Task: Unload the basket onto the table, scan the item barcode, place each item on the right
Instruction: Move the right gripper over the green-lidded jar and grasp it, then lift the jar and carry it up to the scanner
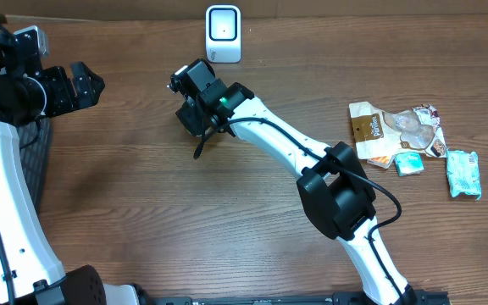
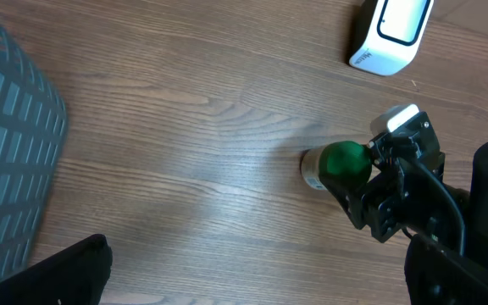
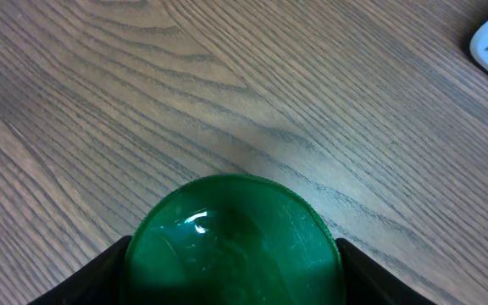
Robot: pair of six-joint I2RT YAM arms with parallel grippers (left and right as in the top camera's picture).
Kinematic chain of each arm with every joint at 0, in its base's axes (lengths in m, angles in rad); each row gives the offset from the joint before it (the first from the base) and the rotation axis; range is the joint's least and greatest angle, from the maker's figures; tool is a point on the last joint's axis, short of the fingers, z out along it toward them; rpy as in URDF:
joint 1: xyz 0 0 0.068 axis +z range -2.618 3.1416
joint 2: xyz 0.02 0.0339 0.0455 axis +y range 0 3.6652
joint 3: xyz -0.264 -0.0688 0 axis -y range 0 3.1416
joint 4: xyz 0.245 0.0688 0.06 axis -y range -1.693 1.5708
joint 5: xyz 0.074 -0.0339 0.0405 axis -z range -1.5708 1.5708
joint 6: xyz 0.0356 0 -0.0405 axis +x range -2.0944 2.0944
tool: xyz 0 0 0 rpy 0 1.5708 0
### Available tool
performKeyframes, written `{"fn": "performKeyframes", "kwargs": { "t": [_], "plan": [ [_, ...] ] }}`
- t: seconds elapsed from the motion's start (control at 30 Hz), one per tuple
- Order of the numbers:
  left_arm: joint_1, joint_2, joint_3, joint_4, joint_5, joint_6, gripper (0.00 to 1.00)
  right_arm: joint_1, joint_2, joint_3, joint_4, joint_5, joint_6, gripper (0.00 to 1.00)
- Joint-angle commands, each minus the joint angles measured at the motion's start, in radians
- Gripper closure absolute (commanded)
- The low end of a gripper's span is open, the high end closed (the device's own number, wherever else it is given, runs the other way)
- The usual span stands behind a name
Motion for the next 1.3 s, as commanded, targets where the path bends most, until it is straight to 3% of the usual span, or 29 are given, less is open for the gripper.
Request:
{"fn": "performKeyframes", "kwargs": {
  "t": [0.0,0.2,0.57,0.83,0.93,1.1,1.13,1.2,1.27],
  "plan": [
    [-0.007,0.001,0.003,0.003,0.002,0.015,0.00,-0.006,0.027,0.017,-0.014,0.042,0.002,0.47],
    [-0.007,0.001,0.003,0.003,0.002,0.015,0.00,-0.007,-0.012,0.105,-0.117,0.089,0.130,0.55],
    [-0.007,0.001,0.003,0.003,0.002,0.015,0.00,-0.075,-0.071,0.140,-0.441,0.249,0.815,0.58],
    [-0.008,0.001,0.003,0.003,0.002,0.015,0.00,-0.145,-0.071,0.140,-0.523,0.241,1.160,0.68],
    [-0.008,0.001,0.003,0.003,0.002,0.015,0.00,-0.153,-0.071,0.140,-0.522,0.230,1.171,0.69],
    [-0.006,0.001,0.003,0.003,0.002,0.015,0.00,-0.139,-0.071,0.140,-0.533,0.234,1.123,0.54],
    [-0.006,0.001,0.003,0.003,0.002,0.015,0.00,-0.137,-0.071,0.140,-0.533,0.233,1.117,0.47],
    [-0.006,0.001,0.003,0.003,0.002,0.015,0.00,-0.132,-0.071,0.140,-0.536,0.233,1.095,0.19],
    [-0.006,0.001,0.003,0.003,0.002,0.015,0.00,-0.129,-0.071,0.140,-0.537,0.232,1.056,0.09]
  ]
}}
